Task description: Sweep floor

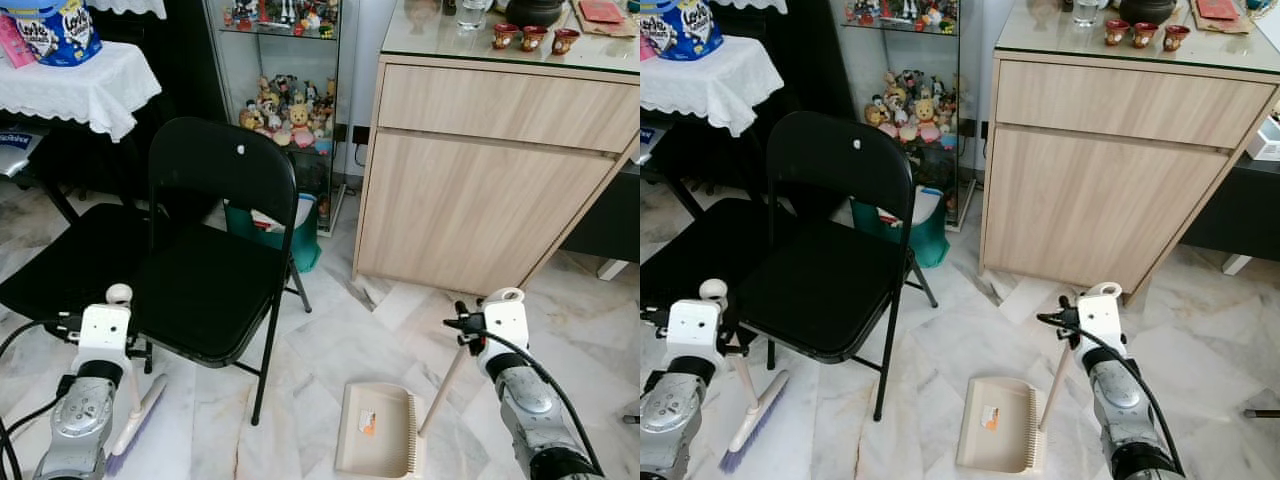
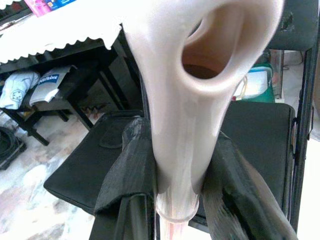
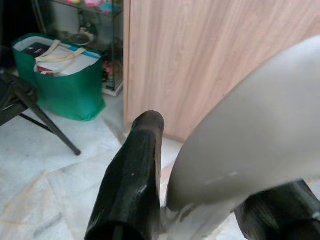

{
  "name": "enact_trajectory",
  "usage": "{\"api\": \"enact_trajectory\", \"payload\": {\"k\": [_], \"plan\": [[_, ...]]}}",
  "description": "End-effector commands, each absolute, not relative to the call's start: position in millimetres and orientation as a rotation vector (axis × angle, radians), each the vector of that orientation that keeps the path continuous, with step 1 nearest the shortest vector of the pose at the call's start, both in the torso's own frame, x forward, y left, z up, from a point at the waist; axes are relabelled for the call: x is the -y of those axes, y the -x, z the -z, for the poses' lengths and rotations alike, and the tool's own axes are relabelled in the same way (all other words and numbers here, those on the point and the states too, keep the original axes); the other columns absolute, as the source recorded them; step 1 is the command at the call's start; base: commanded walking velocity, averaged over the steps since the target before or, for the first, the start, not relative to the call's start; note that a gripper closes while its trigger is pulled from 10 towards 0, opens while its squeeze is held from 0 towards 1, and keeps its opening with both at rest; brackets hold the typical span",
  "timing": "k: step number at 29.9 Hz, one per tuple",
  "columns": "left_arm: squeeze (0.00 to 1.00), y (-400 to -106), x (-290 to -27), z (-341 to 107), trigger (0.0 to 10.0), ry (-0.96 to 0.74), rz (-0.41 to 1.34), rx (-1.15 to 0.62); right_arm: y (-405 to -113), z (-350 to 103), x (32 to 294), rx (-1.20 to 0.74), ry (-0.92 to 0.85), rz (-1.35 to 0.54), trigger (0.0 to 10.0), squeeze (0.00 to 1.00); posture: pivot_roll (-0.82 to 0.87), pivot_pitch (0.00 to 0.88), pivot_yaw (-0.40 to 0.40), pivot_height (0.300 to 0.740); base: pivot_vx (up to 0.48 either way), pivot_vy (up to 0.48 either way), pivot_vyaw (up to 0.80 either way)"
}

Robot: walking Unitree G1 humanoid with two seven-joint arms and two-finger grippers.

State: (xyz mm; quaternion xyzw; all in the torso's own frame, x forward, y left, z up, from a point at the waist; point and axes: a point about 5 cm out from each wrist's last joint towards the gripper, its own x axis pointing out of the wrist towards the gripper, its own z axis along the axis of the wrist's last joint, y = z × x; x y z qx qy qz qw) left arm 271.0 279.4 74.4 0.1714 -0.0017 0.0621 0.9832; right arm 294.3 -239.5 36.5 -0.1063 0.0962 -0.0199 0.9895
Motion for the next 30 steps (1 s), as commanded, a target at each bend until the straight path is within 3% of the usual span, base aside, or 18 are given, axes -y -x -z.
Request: {"api": "enact_trajectory", "payload": {"k": [1, 4, 5, 7, 8, 21, 30], "plan": [[0.00, -273, -280, -80, 10.0, -0.353, -0.123, 0.030, -290, -34, 242, -0.190, 0.221, 0.065, 10.0, 1.00, 0.00, 0.085, 0.033, 0.740, 0.000, 0.000, 0.00], [0.00, -273, -280, -80, 10.0, -0.353, -0.123, 0.030, -290, -33, 240, -0.187, 0.228, 0.075, 10.0, 1.00, 0.00, 0.085, 0.033, 0.740, 0.000, 0.000, 0.00], [0.00, -273, -280, -80, 10.0, -0.353, -0.123, 0.029, -289, -32, 239, -0.188, 0.235, 0.089, 10.0, 0.70, 0.00, 0.085, 0.033, 0.740, 0.000, 0.000, 0.00], [0.00, -273, -280, -80, 10.0, -0.353, -0.123, 0.029, -289, -32, 239, -0.188, 0.237, 0.093, 10.0, 0.70, 0.00, 0.085, 0.033, 0.740, 0.000, 0.000, 0.00], [0.00, -273, -280, -80, 10.0, -0.353, -0.123, 0.029, -289, -32, 239, -0.186, 0.236, 0.109, 10.0, 0.00, 0.00, 0.089, 0.033, 0.740, 0.000, 0.000, 0.00], [0.00, -273, -281, -80, 10.0, -0.354, -0.128, 0.029, -286, -25, 228, -0.191, 0.210, 0.151, 10.0, 0.00, 0.00, 0.092, 0.033, 0.740, 0.000, 0.000, 0.00], [0.00, -273, -281, -80, 10.0, -0.354, -0.126, 0.029, -282, -30, 247, -0.159, 0.247, 0.297, 10.0, 0.00, 0.00, 0.094, 0.036, 0.740, 0.000, 0.000, 0.00]]}}
